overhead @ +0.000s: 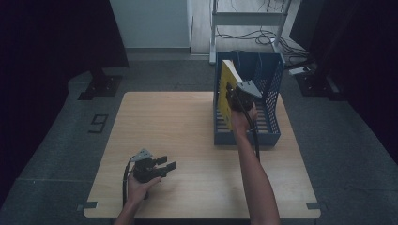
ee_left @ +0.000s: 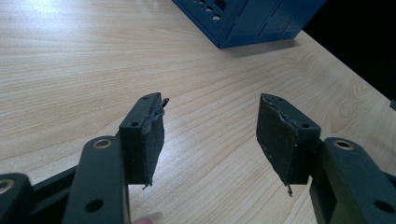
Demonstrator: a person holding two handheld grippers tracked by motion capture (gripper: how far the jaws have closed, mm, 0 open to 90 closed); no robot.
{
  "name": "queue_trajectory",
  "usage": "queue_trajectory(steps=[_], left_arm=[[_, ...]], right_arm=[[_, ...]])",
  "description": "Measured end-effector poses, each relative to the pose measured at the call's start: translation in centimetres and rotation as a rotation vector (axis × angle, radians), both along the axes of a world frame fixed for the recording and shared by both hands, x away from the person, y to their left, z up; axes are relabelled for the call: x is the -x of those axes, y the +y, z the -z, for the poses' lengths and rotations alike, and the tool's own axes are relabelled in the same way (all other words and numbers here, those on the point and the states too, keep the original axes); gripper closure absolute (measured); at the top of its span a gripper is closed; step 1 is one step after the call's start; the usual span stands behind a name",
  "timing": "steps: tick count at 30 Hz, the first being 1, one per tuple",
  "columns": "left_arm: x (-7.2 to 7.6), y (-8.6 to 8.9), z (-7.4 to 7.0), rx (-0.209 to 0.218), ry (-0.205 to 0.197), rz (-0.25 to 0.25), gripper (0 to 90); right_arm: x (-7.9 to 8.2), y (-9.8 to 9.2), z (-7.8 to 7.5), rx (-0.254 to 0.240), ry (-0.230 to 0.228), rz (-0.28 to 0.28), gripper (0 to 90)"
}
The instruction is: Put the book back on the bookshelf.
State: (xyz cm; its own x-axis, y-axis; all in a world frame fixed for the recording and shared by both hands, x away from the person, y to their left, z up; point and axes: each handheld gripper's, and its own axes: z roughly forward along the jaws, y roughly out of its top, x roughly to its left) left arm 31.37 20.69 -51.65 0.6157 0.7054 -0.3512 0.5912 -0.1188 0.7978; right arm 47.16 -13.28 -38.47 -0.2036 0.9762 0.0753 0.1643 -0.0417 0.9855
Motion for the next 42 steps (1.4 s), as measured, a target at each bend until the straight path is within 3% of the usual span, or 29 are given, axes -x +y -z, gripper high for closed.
queue_trajectory(steps=[8,17,29,42], left_arm=[[-0.1,0.2,0.1,0.001,0.004,-0.007,41.6],[-0.1,0.2,0.1,0.004,0.006,-0.005,41.6],[-0.2,0.4,0.1,0.012,0.007,-0.009,41.7],[-0.1,0.2,0.2,0.010,0.012,-0.004,41.7]], right_arm=[[-1.2,0.5,0.8,0.007,0.010,0.001,74.5],[-2.1,1.1,0.5,0.017,-0.003,0.005,74.5],[-3.9,1.8,2.1,0.030,0.023,0.021,74.4],[-4.8,2.2,3.1,0.029,0.036,0.036,74.4]])
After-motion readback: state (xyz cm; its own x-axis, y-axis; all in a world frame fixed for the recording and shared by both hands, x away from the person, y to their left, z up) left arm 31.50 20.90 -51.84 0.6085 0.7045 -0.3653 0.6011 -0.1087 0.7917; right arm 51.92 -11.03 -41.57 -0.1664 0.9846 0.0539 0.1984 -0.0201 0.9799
